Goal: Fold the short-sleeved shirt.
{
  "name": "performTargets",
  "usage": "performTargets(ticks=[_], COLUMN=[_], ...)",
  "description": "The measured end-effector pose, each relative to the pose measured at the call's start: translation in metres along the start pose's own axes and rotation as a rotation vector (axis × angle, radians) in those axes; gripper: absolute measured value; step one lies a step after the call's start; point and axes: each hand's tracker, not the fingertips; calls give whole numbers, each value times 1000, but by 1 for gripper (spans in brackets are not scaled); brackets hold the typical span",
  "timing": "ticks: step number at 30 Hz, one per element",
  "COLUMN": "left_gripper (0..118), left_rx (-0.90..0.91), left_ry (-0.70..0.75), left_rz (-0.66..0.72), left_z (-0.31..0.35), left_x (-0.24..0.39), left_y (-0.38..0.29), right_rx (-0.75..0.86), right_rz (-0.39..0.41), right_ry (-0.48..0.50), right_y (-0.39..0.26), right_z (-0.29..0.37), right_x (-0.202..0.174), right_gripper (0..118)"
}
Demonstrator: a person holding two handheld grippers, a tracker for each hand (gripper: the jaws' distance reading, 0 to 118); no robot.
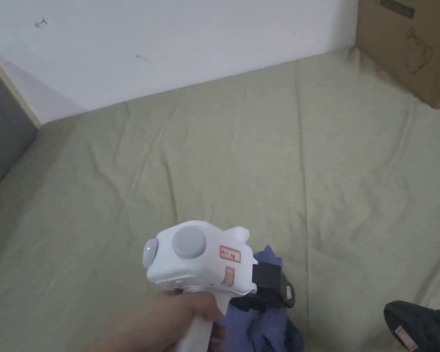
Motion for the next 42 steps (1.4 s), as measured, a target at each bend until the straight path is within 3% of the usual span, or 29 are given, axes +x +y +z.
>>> performTargets(ticks=[4,6,7,9,10,13,16,18,23,27,29,34,35,36,37,38,39,40,42], left_gripper=[84,82,74,17,6,7,4,4,4,4,4,4,4,11,33,80,105,118,118], left_rx=[109,192,226,209,191,111,34,61,180,326,387,408,404,402,394,382,353,333,337], left_ry=[75,203,250,267,258,165,247,137,-48,-114,-98,-227,-263,-287,-331,-388,-444,-472,-462], left_rz=[-38,-19,-17,-34,-36,-79,-74,-35,4,-24,45,238,277,322,346,353,358,361,354], left_z=[50,65,65,44,30,-23,-73,-81,-12,76,109,144,142,137,131,117,103,91,66], left_x=[-9,-22,-24,-21,-14,8,24,30,6,-47,-83,-164,-180,-191,-201,-216,-222,-226,-225], left_y=[-21,-24,-28,-30,-28,-27,-26,-25,-27,-48,-64,-90,-94,-98,-100,-97,-95,-93,-83], right_rx=[-3,-10,-15,-37,-49,-74,-83,-83,-115,-147,-182,-483,-468,-433,-426,-447,-445,-442,-407], right_rz=[-9,-9,-9,-7,0,45,49,39,10,-150,-216,-238,-268,-273,-253,-217,-188,-170,-168], right_ry=[13,23,25,32,37,23,19,15,50,10,60,-77,-19,-3,0,18,16,18,26], right_y=[-2,-5,-7,-9,-10,-11,-9,-8,-2,2,-10,-67,-78,-78,-72,-68,-71,-73,-80], right_z=[-1,-6,-9,-14,-15,-15,-15,-16,-47,-138,-197,-307,-313,-311,-308,-308,-305,-304,-299], right_x=[0,-3,-5,-8,-9,-15,-18,-20,-25,-26,-21,2,7,10,11,10,13,12,12], right_gripper=[0,0,0,0,0,0,0,0,0,0,0,0,0,0,0,0,0,0,0])
